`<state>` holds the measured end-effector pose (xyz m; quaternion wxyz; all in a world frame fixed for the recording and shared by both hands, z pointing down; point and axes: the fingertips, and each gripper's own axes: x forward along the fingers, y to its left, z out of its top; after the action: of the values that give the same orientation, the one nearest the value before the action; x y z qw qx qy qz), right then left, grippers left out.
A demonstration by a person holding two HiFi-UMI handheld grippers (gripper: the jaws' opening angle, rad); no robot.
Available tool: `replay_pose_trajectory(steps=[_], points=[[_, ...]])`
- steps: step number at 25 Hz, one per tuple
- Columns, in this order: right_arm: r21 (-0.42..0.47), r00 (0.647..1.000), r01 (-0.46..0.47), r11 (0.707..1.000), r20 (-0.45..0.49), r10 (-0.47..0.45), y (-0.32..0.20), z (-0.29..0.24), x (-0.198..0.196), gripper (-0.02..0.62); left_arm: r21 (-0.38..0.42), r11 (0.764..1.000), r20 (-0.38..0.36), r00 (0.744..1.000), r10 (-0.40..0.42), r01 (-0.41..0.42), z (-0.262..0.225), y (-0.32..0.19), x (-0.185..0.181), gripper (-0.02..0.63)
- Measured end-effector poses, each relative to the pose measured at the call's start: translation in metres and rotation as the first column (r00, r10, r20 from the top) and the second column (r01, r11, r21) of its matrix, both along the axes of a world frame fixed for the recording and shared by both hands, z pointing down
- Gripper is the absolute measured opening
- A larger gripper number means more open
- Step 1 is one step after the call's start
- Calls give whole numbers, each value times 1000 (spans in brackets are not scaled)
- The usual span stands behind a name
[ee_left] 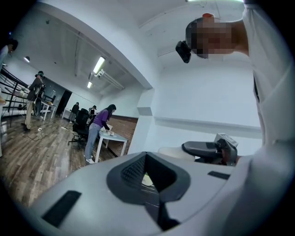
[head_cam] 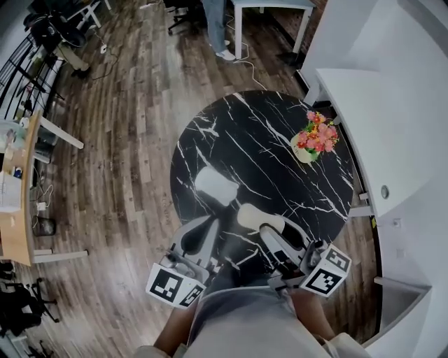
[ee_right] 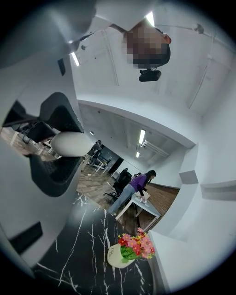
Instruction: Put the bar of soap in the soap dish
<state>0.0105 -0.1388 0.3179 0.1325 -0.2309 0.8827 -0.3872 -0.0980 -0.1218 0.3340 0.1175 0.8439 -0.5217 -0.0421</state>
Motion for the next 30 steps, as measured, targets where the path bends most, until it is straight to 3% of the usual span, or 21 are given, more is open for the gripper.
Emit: replay_pose_trajectory(steps=[7,12,22,27,30], points=[[12,1000,10,1000,5,-10,-28,10,12,159,-19,998,80,995,-58,59,1,-22,4,3],[-5,999,24,1000,-39,-25,-42,30,-6,158,-51,996,83,994,-74,78,18,-36,-7,3],[-69,993,-29,997,-120,20,-61,69,-58,158,-95,995,61,998,24,-18,50,-76,-48,3],[-86,977,-65,994,-210,46,-66,93,-80,159,-105,992,102,991,84,-73,61,-87,-65,3],[-105,971,-88,991,-232,62,-70,109,-90,158,-115,988,89,990,111,-101,69,-91,-74,3]])
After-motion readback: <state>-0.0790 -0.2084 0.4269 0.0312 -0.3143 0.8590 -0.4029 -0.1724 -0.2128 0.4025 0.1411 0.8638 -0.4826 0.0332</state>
